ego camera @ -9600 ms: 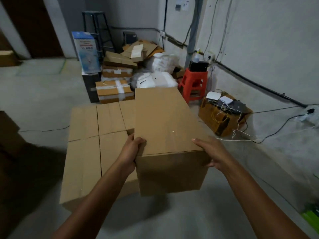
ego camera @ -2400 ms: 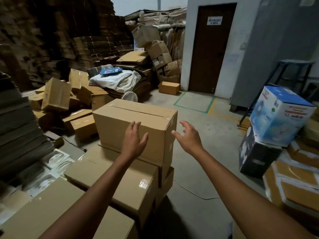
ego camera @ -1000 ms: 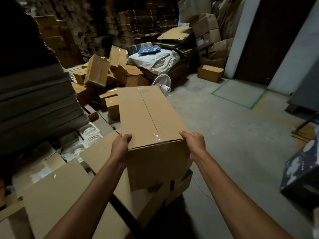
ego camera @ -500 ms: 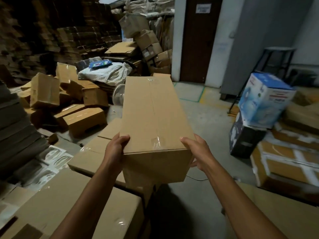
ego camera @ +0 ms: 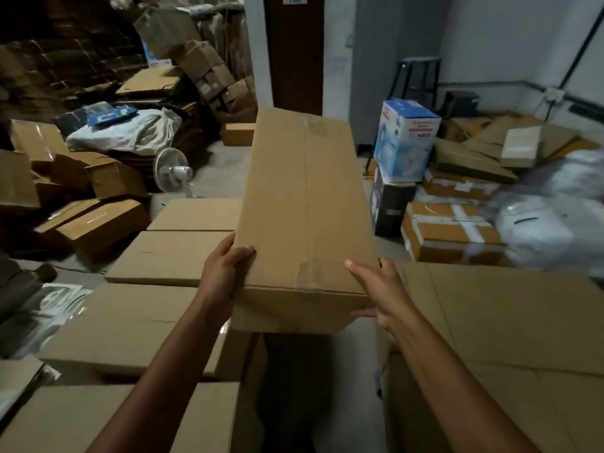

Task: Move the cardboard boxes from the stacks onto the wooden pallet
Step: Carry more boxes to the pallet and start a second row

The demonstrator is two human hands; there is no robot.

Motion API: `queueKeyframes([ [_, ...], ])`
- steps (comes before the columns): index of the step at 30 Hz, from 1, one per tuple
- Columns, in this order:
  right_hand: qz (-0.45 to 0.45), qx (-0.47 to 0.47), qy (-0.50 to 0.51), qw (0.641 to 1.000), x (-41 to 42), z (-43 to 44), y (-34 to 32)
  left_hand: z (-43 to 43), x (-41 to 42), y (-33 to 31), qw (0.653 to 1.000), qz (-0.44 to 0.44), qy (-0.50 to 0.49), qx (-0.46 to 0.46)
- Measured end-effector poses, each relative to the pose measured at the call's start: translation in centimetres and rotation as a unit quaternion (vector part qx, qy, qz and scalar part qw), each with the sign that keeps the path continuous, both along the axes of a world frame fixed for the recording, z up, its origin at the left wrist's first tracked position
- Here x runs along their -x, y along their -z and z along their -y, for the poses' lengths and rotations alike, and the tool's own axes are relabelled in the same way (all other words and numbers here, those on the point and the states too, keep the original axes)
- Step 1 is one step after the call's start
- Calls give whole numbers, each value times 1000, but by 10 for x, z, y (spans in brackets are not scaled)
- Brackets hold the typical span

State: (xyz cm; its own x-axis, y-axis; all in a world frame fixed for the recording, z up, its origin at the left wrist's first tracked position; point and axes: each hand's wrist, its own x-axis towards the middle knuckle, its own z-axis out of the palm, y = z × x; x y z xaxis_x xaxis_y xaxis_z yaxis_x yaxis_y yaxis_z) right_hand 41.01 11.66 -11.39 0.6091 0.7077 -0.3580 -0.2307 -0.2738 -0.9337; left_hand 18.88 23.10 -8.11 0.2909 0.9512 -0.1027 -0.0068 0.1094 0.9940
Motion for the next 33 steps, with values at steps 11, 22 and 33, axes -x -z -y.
queueKeyframes([
  [11,30,23,143,989,98,180,12,128,57,18,991,13,131,25],
  [22,118,38,257,958,195,338,37,243,111,56,967,37,230,105],
  [33,110,94,390,909,200,534,33,412,54,50,919,22,367,141],
])
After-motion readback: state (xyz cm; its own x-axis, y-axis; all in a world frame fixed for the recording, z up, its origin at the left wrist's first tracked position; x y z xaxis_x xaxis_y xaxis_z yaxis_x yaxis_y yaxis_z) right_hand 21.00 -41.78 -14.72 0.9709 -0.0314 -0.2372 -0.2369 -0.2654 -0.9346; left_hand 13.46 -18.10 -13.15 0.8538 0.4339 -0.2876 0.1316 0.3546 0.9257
